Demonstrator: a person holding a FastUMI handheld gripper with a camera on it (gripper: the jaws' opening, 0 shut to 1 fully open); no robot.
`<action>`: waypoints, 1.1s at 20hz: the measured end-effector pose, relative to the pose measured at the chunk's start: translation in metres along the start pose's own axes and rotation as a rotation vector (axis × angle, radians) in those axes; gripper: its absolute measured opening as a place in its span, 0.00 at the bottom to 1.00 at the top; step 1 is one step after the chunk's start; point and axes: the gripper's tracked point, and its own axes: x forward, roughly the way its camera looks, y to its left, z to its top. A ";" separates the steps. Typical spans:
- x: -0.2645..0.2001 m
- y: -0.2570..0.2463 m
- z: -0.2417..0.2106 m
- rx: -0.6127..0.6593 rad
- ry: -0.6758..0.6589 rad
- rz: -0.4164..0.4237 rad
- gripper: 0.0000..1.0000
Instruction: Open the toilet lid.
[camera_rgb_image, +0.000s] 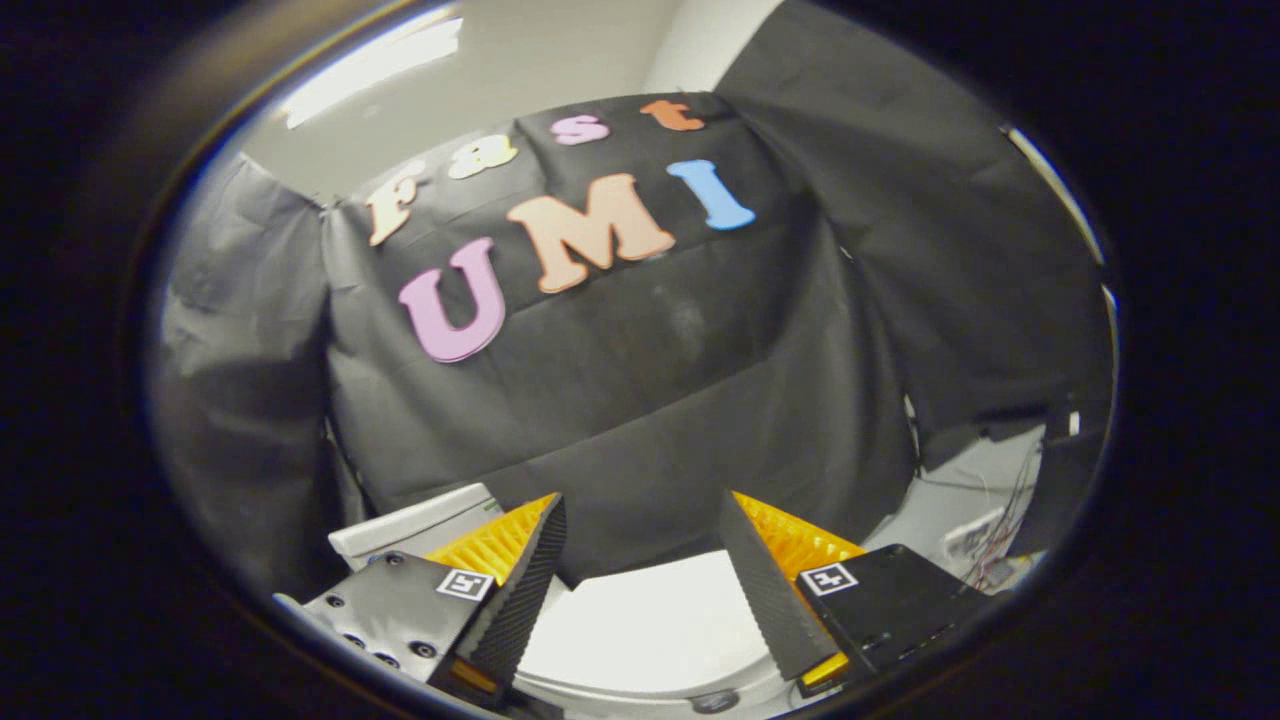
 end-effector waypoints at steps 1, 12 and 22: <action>-0.001 -0.005 -0.012 0.040 0.008 -0.039 0.96; -0.039 -0.025 -0.133 0.466 0.062 -0.303 0.82; -0.092 -0.051 -0.194 0.722 -0.007 -0.483 0.82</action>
